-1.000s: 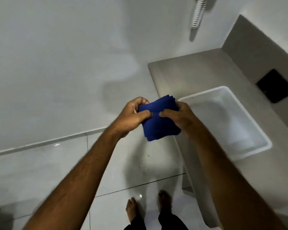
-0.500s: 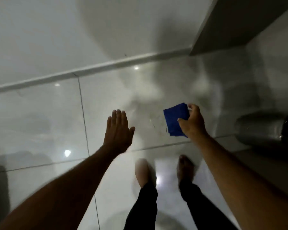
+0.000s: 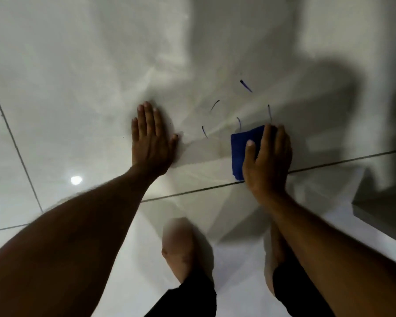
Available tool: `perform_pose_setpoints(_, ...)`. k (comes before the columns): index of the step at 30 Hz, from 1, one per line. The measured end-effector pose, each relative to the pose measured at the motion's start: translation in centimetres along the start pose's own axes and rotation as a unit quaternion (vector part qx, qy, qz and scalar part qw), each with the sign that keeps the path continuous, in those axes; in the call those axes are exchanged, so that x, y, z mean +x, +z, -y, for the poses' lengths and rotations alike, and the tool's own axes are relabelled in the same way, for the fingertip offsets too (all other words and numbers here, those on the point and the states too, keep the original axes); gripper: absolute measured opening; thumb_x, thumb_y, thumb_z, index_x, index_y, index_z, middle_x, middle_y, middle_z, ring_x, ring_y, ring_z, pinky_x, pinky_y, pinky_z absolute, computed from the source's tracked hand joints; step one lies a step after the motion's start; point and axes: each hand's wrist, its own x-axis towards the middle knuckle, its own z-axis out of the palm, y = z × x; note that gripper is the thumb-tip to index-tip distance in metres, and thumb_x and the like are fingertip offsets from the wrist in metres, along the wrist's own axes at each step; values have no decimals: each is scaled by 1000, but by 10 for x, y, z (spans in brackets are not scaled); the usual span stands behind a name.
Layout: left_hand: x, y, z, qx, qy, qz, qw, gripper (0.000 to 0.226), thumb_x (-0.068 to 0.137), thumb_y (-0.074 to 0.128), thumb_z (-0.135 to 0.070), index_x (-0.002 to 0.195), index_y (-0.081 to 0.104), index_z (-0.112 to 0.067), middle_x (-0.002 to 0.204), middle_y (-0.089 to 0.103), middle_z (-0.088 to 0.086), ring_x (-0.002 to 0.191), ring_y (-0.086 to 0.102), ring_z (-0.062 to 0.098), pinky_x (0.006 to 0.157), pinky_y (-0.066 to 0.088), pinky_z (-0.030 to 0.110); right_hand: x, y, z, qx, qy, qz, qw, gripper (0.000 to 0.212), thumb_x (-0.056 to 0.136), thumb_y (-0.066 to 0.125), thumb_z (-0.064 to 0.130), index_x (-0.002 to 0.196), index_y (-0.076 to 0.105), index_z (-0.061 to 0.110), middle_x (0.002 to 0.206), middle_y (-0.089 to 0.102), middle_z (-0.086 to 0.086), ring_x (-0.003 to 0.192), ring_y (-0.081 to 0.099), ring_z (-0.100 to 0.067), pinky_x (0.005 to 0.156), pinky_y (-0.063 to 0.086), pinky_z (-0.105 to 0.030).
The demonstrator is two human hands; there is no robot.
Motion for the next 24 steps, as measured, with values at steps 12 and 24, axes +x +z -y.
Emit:
perform_pose_setpoints(12, 5, 28, 18, -2, 35, -92, 995, 74, 98, 19, -47, 154, 12, 1, 163, 10, 25, 153, 1, 36, 124, 6, 51, 125, 39, 120, -100, -329, -40, 938, 67, 95, 38, 55, 146, 44, 12, 157, 37, -17, 145, 31, -40, 115, 23, -54)
perform_pose_setpoints(24, 5, 25, 16, -1, 37, -82, 996, 73, 98, 16, -46, 154, 11, 1, 163, 8, 25, 153, -1, 35, 124, 5, 51, 122, 38, 100, -162, -442, -17, 882, 64, 95, 47, 47, 148, 41, 12, 157, 36, -16, 145, 32, -38, 115, 25, -53)
